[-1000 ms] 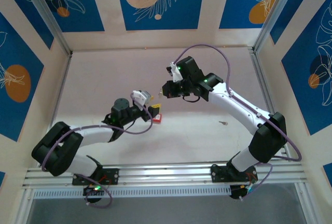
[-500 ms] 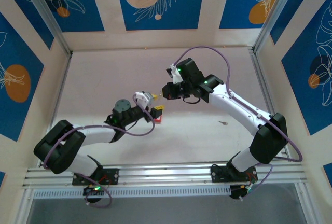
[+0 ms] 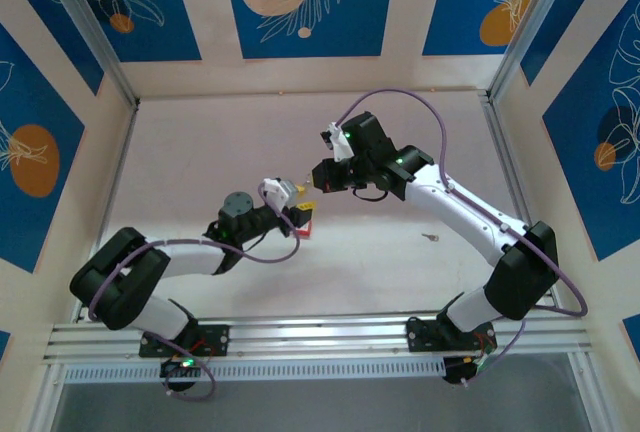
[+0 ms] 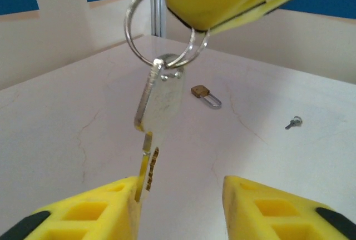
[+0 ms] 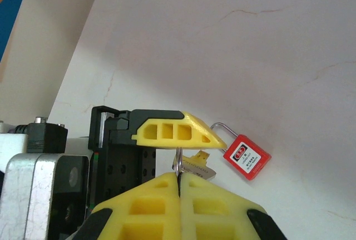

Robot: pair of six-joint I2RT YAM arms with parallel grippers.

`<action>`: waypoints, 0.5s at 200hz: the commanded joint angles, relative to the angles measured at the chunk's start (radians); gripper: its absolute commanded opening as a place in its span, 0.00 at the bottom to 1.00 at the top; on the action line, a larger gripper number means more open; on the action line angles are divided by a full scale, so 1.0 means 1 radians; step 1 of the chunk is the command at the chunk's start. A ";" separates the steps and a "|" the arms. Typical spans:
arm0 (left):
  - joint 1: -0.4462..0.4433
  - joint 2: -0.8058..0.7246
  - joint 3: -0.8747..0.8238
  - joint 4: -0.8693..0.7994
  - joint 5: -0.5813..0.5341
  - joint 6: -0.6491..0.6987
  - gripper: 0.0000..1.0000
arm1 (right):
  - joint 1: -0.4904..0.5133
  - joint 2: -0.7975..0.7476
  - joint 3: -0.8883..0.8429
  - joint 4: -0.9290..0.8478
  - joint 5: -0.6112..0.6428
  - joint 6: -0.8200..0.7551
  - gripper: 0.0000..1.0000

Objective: Unlock with the key

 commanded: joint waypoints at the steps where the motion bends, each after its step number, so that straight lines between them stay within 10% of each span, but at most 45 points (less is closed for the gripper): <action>1: -0.009 0.006 0.019 0.052 0.014 0.002 0.37 | 0.006 -0.025 -0.010 0.000 -0.024 0.007 0.00; 100: -0.009 -0.023 0.016 0.028 -0.005 -0.007 0.00 | 0.009 -0.032 -0.025 0.004 -0.019 0.009 0.00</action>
